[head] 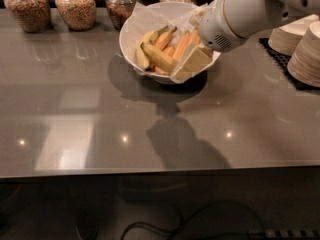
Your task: Pick banana from white bowl
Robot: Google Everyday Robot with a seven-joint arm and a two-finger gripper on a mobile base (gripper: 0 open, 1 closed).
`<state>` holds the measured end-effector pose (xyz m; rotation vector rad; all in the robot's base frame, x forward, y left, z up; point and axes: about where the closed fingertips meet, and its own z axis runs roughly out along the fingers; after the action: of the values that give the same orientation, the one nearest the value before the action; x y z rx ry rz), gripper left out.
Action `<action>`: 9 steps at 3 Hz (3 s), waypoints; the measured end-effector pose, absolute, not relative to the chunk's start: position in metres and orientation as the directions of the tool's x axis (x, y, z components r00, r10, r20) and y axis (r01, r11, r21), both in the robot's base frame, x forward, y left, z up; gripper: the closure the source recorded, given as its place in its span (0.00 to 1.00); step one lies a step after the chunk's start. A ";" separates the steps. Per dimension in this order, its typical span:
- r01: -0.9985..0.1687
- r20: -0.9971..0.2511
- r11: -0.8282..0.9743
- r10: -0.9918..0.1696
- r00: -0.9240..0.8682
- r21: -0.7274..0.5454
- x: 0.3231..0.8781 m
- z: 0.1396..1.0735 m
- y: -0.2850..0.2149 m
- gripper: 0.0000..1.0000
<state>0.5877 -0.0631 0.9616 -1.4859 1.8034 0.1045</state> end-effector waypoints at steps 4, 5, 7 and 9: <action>-0.865 -0.626 0.334 -0.779 -0.029 -0.375 0.618 0.920 -0.042 0.43; -0.864 -0.626 0.335 -0.779 -0.030 -0.375 0.619 0.920 -0.042 0.29; -0.858 -0.629 0.352 -0.776 -0.045 -0.373 0.629 0.919 -0.042 0.45; -0.861 -0.635 0.362 -0.770 -0.061 -0.356 0.634 0.912 -0.038 0.42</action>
Offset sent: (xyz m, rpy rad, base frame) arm 0.0278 0.0180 -0.0442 0.0305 0.0130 -0.0062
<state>0.6341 -0.0382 0.9118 -1.4258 1.8435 0.1479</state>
